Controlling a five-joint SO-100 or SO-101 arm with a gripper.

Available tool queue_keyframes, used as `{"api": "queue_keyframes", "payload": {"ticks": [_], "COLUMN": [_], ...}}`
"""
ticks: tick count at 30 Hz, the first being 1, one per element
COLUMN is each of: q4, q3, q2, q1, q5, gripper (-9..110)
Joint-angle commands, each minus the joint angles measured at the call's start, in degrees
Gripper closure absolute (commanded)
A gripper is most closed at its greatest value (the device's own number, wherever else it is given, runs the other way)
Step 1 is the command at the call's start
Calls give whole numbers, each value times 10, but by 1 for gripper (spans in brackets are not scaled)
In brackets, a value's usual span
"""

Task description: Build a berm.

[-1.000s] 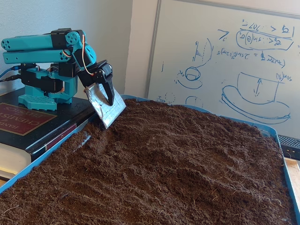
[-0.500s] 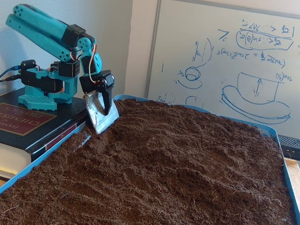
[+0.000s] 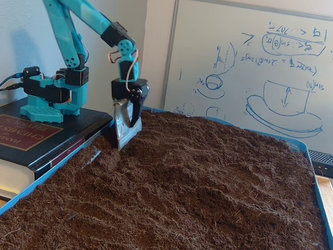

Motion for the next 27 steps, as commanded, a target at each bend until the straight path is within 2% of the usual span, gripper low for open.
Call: {"api": "queue_keyframes", "payload": {"ticks": [1, 6, 13, 27], "q4": [-11, -7, -5, 29], "q3": [-121, -251, -367, -322], "q2": [-100, -221, -251, -22], "q1": [2, 2, 3, 41], "q5": [4, 13, 15, 7], "gripper": [101, 101, 101, 101]}}
